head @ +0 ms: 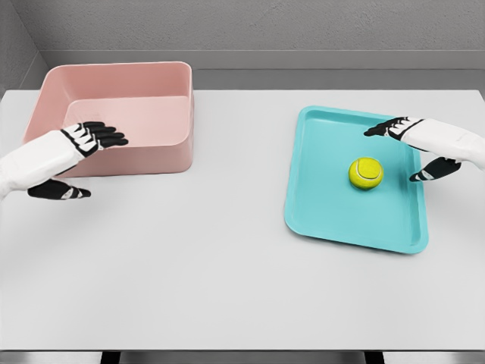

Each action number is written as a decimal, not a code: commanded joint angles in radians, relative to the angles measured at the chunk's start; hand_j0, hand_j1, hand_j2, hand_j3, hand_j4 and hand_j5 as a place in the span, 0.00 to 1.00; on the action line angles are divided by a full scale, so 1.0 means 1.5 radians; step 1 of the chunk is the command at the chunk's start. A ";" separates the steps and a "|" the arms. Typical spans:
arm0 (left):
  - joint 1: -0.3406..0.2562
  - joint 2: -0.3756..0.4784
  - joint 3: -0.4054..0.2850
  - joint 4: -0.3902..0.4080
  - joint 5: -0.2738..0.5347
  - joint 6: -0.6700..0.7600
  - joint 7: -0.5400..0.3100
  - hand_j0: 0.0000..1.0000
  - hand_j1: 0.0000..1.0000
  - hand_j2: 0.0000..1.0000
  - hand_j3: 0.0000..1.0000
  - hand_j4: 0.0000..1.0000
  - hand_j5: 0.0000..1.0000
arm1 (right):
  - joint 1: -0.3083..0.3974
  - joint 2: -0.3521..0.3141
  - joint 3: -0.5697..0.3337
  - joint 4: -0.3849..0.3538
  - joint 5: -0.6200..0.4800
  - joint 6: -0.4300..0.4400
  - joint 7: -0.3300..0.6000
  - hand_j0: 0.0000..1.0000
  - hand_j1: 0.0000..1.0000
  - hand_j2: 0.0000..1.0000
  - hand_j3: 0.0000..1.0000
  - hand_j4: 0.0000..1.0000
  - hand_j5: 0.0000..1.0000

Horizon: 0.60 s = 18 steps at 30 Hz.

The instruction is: Put the tennis from the blue tray into the pink basket with both arms

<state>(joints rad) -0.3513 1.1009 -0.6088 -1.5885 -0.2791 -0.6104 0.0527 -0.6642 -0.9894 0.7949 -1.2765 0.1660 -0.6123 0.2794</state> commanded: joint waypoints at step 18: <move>0.012 0.026 -0.001 -0.015 0.053 0.000 -0.055 1.00 1.00 1.00 1.00 1.00 1.00 | 0.003 0.072 -0.020 0.043 0.058 0.001 0.013 1.00 1.00 1.00 1.00 1.00 1.00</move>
<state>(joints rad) -0.3329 1.1341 -0.6101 -1.6064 -0.2077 -0.6111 -0.0287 -0.6596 -0.8885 0.7679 -1.2392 0.2479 -0.6124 0.2994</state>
